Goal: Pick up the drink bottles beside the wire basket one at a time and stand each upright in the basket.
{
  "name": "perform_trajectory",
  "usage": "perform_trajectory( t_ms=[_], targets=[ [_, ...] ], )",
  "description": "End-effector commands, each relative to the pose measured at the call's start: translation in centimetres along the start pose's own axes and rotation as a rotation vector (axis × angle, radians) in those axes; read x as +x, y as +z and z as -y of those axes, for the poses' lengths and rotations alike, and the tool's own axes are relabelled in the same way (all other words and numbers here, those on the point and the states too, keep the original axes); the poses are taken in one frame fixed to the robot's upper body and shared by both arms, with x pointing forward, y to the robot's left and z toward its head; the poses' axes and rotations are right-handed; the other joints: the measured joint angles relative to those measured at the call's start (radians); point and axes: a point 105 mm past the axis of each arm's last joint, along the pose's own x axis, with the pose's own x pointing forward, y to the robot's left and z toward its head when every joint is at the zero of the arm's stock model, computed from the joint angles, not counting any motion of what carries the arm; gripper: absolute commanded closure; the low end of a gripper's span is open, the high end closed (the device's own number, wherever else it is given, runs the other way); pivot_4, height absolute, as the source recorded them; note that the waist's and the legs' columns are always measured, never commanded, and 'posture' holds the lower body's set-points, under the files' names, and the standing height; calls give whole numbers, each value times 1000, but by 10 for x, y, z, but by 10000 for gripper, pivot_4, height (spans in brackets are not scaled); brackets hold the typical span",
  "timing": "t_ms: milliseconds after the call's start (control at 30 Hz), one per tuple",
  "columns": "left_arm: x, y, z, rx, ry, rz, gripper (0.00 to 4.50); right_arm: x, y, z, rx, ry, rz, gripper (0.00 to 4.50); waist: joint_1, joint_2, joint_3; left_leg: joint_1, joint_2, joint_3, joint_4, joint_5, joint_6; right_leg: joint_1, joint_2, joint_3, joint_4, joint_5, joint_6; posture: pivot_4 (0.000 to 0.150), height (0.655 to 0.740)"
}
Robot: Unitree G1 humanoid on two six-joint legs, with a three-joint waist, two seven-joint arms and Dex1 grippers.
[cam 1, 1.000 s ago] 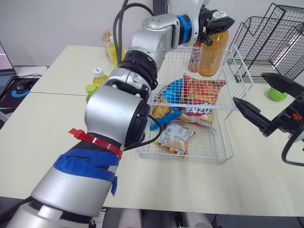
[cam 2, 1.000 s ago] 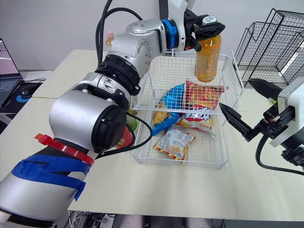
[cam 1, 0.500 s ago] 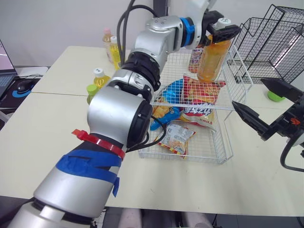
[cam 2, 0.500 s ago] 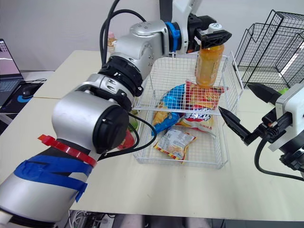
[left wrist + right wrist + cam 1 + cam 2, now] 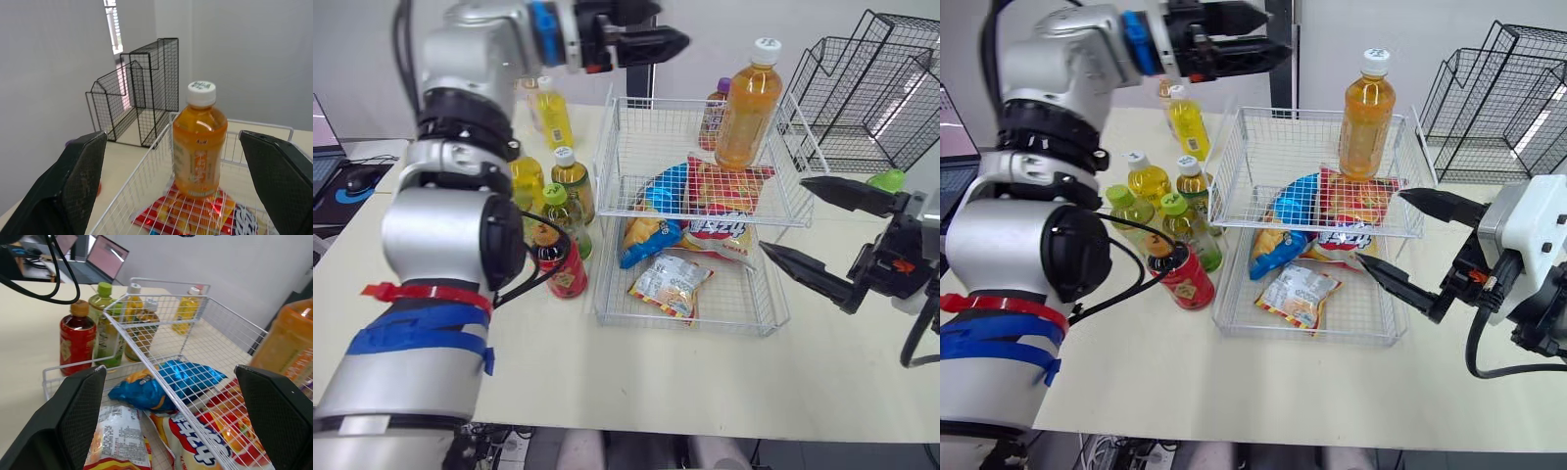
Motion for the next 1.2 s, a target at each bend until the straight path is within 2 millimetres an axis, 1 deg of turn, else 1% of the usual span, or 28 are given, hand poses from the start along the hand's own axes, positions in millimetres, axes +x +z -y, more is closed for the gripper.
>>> perform_trajectory(
  t_ms=[33,67,100,133,167,233,333,400,467,533,600,667,767,833,933,1100,1200],
  targets=[
    [-49,16,-5,39,141,-4,123,7,7,-8,-5,108,39,0,-9,0,0,0,0,0,0,0,0,0,0,0,0,0,0,1500,6978],
    [-66,14,-6,53,180,-27,123,11,8,-9,-4,129,51,0,-9,0,0,0,1,-1,0,0,0,0,0,0,0,0,0,1500,6978],
    [-79,12,-5,54,210,-48,123,13,9,-10,-4,145,60,0,-10,0,0,0,1,-2,0,0,-1,0,0,-1,1,0,0,1500,6978],
    [-91,10,-4,43,235,-60,123,16,9,-11,-3,157,66,0,-8,0,0,0,1,-2,0,1,-1,0,0,-2,1,0,0,1500,6978],
    [-97,9,-2,34,252,-67,123,17,8,-11,-2,164,69,0,-7,0,0,0,1,-3,1,1,-1,0,0,-2,1,0,0,1500,6978],
    [-129,-4,0,-5,314,-115,123,22,7,-11,10,186,78,0,1,0,0,0,1,-3,2,1,-1,1,0,-3,1,0,0,1500,6978],
    [-177,-34,7,-68,415,-214,123,27,2,-12,16,217,67,0,0,1,0,1,0,-3,1,1,0,1,-2,-2,1,0,0,1500,6978],
    [-202,-57,13,-101,466,-281,123,29,0,-11,17,220,65,0,0,1,-1,2,1,-3,1,1,0,2,-2,-3,2,0,0,1500,6978],
    [-221,-78,17,-133,516,-314,123,28,-1,-13,17,227,65,0,10,0,-1,3,1,-3,2,1,0,2,-2,-4,3,0,-1,1500,6978],
    [-232,-99,20,-164,570,-317,123,27,-1,-14,13,234,64,0,19,-1,-1,3,3,-4,2,2,1,3,-3,-5,4,-1,-1,1500,6978],
    [-233,-115,23,-181,605,-314,123,26,-1,-14,11,238,63,0,26,-1,-2,3,5,-4,2,2,1,4,-5,-6,3,-1,-1,1500,6978],
    [-232,-121,25,-196,616,-298,123,25,0,-14,15,240,63,0,33,-2,-2,3,4,-4,2,2,2,4,-6,-6,3,-1,-1,1500,6978],
    [-214,-131,23,-199,655,-238,123,21,-1,-16,21,247,47,0,40,-4,-3,3,3,-4,2,3,2,4,-7,-6,3,0,-1,1500,6978],
    [-197,-133,24,-214,663,-192,123,19,-2,-18,17,247,38,0,45,-4,-4,3,2,-4,2,2,3,5,-7,-6,3,0,-1,1500,6978],
    [-180,-135,20,-191,712,-175,123,19,-2,-16,15,244,29,0,42,-5,-4,3,0,-4,2,3,3,6,-7,-7,2,0,-1,1500,6978],
    [-155,-144,11,-162,787,-165,123,22,-2,-12,16,242,25,0,41,-5,-4,5,-1,-4,2,3,3,7,-5,-6,3,0,-1,1500,6978],
    [-148,-149,6,-151,824,-167,123,22,-2,-12,15,243,24,0,39,-5,-4,5,-1,-4,1,2,2,7,-4,-5,2,0,-1,1500,6978]
  ],
)
